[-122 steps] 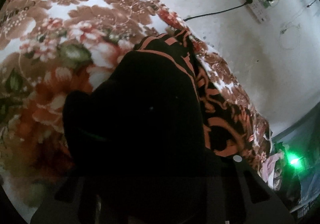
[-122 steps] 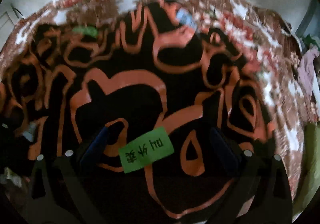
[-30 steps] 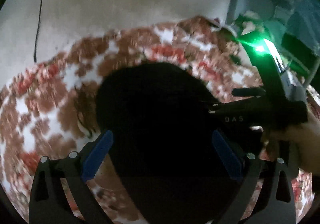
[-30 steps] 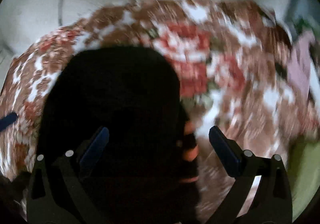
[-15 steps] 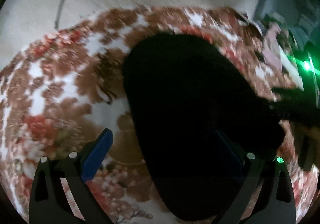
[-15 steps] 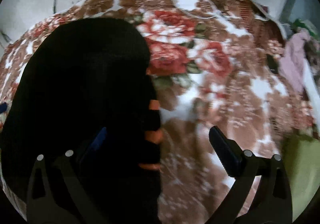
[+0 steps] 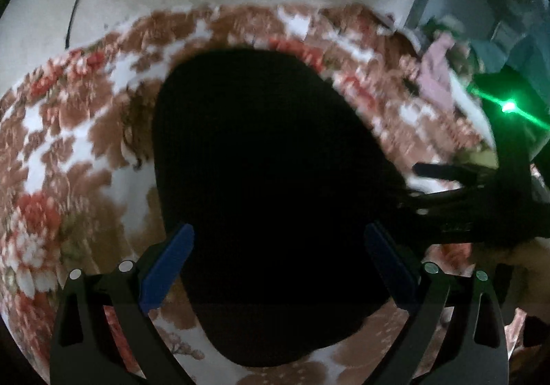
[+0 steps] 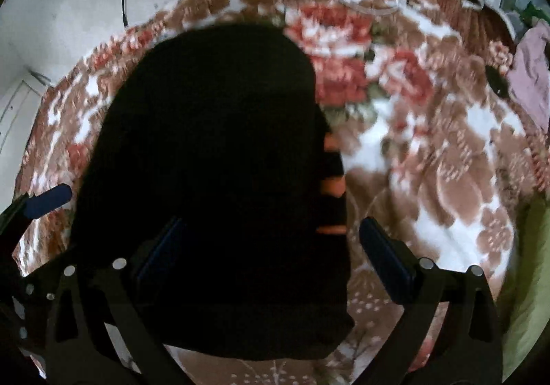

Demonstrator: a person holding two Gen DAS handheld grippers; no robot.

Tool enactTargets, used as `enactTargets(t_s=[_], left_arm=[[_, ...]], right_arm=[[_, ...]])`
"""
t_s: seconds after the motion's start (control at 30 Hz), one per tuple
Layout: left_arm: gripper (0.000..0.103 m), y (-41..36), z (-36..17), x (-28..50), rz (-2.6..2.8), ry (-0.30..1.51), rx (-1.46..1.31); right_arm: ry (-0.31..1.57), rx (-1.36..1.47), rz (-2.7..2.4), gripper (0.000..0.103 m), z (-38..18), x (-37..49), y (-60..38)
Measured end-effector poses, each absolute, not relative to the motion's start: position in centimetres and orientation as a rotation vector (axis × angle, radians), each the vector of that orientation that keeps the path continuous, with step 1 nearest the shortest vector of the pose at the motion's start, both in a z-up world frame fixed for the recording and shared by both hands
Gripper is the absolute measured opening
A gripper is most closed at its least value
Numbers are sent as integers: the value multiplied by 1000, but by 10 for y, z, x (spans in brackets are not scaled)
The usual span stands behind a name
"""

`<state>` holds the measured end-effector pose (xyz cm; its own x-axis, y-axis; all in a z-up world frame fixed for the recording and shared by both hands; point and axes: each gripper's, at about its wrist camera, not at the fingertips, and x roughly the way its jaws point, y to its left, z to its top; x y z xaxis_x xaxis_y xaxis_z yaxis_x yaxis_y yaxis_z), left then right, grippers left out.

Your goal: Fold large clothes

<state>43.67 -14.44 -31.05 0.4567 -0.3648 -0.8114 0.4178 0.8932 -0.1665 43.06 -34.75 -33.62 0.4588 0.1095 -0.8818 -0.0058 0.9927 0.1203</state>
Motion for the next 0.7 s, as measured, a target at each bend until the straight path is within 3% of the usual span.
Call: enactTargets(t_s=[0.2, 0.47, 0.7], left_arm=[[99, -116, -332, 441, -444, 1034, 23], [97, -65, -301, 445, -382, 1066, -145], [98, -35, -282, 460, -408, 1078, -306]], right_arm=[[1075, 89, 103, 98, -348, 417, -363], [1098, 71, 58, 98, -317, 409, -391], [1171, 236, 110, 98, -307, 433, -422]])
